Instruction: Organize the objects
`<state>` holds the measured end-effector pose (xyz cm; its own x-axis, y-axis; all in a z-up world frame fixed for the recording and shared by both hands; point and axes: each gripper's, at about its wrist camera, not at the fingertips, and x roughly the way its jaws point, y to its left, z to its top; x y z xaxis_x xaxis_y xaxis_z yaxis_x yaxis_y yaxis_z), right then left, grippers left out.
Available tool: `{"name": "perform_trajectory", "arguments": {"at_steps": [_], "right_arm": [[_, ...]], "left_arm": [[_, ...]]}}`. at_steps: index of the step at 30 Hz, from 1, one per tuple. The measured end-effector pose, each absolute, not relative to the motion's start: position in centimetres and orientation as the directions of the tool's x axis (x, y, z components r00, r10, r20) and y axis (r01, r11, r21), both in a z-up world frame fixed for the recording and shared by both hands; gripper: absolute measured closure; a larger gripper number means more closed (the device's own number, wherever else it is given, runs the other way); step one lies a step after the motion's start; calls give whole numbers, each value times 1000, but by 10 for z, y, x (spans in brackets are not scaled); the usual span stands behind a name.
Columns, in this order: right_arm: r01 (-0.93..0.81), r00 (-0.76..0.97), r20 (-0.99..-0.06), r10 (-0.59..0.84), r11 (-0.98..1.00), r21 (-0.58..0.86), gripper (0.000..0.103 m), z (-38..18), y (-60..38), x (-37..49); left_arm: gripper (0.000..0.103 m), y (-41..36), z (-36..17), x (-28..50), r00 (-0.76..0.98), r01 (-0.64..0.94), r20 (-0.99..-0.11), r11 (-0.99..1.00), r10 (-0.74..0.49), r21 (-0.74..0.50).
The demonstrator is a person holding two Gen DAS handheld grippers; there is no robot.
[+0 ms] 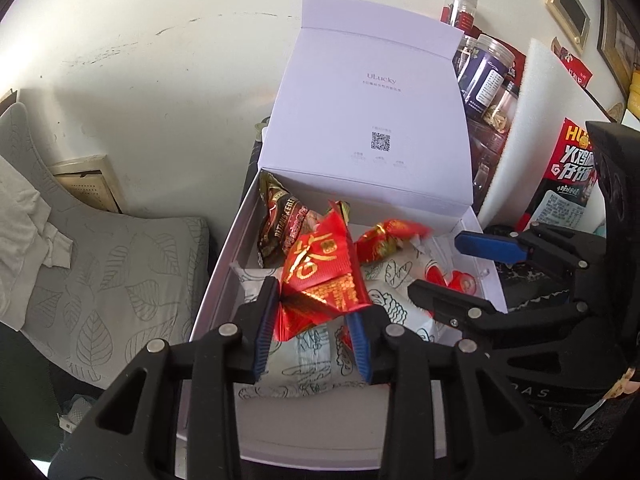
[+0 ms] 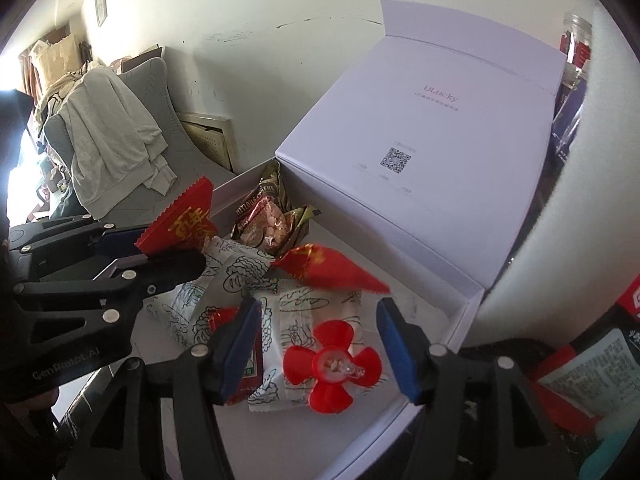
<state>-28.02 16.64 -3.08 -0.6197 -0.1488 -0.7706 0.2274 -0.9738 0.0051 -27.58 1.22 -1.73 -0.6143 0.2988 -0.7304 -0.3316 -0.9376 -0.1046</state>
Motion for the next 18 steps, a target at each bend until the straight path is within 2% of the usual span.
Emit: {"name": "perform_trajectory", "arguments": {"at_steps": [3, 5, 8, 11, 18], "right_arm": [[216, -629, -763, -147, -976, 10, 42, -25, 167, -272], [207, -641, -754, -140, -978, 6, 42, -18, 168, -265], [192, -660, -741, -123, -981, -8, 40, -7, 169, -254], [181, -679, -724, -119, -983, -8, 37, 5, 170, -242], [149, -722, -686, -88, -988, -30, 29, 31, 170, -218]], "left_arm": [[64, 7, -8, -266, -633, -316, -720, -944, 285, -96], [47, 6, 0, -260, -651, -309, -708, -948, 274, -82], [38, 3, 15, -245, -695, -297, -670, -953, 262, -63], [30, -1, 28, -234, -712, -296, -650, -953, 266, -65], [20, -8, 46, -214, -729, -275, -632, -958, 262, -79]]}}
